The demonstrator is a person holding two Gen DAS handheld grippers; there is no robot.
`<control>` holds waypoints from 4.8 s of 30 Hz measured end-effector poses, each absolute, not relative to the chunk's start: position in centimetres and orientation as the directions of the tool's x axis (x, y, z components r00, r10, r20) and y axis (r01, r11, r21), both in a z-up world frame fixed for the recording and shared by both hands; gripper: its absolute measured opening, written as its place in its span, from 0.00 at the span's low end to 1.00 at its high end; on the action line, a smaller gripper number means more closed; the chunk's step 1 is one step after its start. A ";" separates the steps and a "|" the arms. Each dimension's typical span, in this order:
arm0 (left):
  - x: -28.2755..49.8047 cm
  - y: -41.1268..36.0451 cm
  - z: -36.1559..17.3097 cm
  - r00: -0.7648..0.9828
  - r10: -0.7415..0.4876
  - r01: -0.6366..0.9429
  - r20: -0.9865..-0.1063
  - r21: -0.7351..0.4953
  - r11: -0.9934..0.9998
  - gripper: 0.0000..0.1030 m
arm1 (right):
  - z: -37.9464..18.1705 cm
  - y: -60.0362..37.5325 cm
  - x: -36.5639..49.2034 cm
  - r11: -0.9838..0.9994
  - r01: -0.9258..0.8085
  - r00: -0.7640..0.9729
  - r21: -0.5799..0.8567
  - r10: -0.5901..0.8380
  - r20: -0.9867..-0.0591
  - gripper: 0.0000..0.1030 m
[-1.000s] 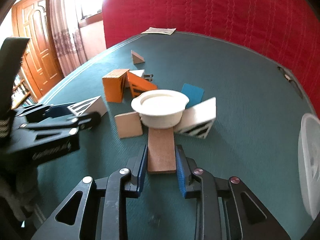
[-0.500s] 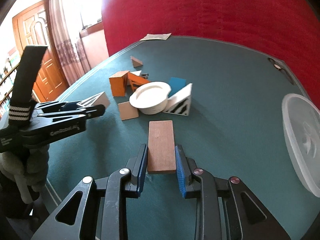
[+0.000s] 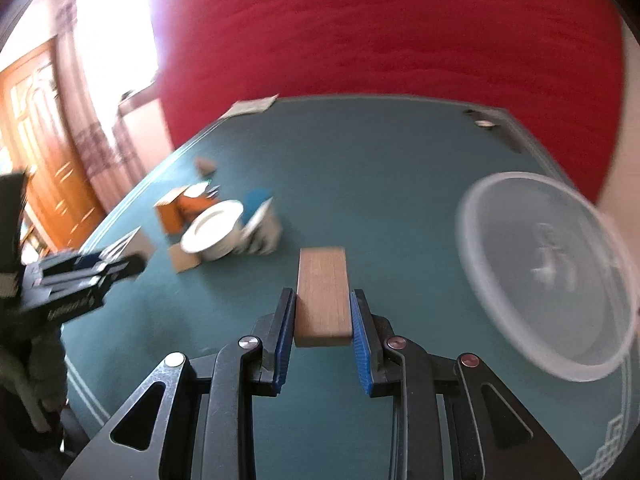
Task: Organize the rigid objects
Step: 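Carry the plank and the triangle toward the clear plastic lid, then open the right gripper over the lid while the left releases the triangle inside, then withdraw both open grippers from the lid back toward the block cluster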
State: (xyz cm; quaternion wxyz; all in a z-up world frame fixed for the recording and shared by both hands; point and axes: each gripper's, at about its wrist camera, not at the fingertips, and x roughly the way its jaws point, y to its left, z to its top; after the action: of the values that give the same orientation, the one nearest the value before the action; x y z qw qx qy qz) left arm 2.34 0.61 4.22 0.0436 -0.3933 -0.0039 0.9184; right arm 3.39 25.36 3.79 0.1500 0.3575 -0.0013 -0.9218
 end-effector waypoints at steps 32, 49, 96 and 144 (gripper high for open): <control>2.8 6.6 4.7 -0.672 0.163 -0.197 -0.722 -0.037 -0.980 0.42 | 0.7 29.1 3.8 -0.980 0.190 -0.668 0.061 -0.174 -0.723 0.32; 2.7 7.7 5.0 -0.676 0.170 -0.205 -0.717 -0.039 -0.978 0.42 | 1.0 27.4 4.6 -0.969 0.243 -0.679 0.044 -0.202 -0.705 0.14; -0.2 28.0 7.8 -0.621 0.364 -0.549 -0.694 0.053 -0.834 0.42 | 5.3 45.5 5.6 -0.915 -0.369 -0.803 0.164 0.225 -0.552 0.34; -0.1 24.8 8.5 -0.782 0.257 -0.383 -0.568 0.113 -0.917 0.99 | 5.9 45.8 6.6 -0.885 -0.431 -0.809 0.174 0.293 -0.510 0.73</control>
State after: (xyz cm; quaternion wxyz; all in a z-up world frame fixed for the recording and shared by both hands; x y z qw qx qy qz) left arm -0.06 24.78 8.46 0.1707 -0.2824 0.1118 0.9374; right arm 6.61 45.82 5.86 -0.1925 0.2420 -0.1422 -0.9403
